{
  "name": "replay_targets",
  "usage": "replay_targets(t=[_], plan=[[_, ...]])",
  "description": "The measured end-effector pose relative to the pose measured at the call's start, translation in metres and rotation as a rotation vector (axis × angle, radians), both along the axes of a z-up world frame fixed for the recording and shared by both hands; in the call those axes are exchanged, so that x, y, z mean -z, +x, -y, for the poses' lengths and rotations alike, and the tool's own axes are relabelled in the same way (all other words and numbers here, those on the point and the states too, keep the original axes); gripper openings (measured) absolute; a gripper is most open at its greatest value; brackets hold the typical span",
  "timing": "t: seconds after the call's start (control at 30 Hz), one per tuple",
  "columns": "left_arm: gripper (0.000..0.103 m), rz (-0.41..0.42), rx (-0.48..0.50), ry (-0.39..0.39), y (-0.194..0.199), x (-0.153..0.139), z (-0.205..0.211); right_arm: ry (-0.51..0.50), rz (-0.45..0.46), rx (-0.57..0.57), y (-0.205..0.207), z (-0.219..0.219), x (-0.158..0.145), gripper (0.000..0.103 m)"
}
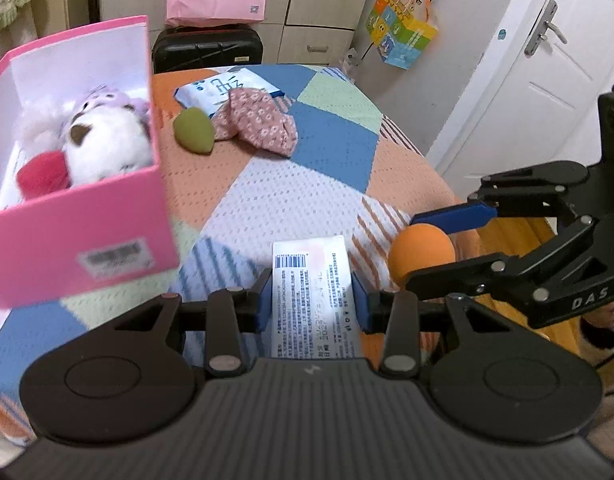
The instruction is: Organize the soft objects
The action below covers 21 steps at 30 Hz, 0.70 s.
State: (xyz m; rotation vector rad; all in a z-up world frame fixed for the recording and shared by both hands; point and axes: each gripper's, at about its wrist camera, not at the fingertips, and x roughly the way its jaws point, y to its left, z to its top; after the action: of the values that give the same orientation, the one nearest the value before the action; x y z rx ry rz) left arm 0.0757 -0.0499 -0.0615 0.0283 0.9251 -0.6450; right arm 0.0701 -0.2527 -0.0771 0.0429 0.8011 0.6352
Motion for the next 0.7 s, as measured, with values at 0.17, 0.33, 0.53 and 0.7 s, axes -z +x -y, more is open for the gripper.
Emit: replay_targets(t=[0.17, 0.33, 0.53, 0.7], plan=[[0.039, -0.044, -0.023, -0.056, -0.016, -0.015, -0.029, 0.054, -0.016, -0.084, -0.009, -0.024, -0.017, 0.055], [0.039, 0.024, -0.056, -0.060, -0.030, -0.037, -0.053, 0.088, 0.021, -0.135, -0.012, -0.048, -0.035, 0.055], [0.039, 0.095, -0.107, -0.096, -0.025, -0.058, -0.082, 0.115, 0.059, -0.165, 0.000, -0.073, -0.054, 0.055], [0.039, 0.135, -0.151, -0.122, -0.010, -0.070, -0.105, 0.127, 0.096, -0.170, 0.014, -0.088, -0.069, 0.055]])
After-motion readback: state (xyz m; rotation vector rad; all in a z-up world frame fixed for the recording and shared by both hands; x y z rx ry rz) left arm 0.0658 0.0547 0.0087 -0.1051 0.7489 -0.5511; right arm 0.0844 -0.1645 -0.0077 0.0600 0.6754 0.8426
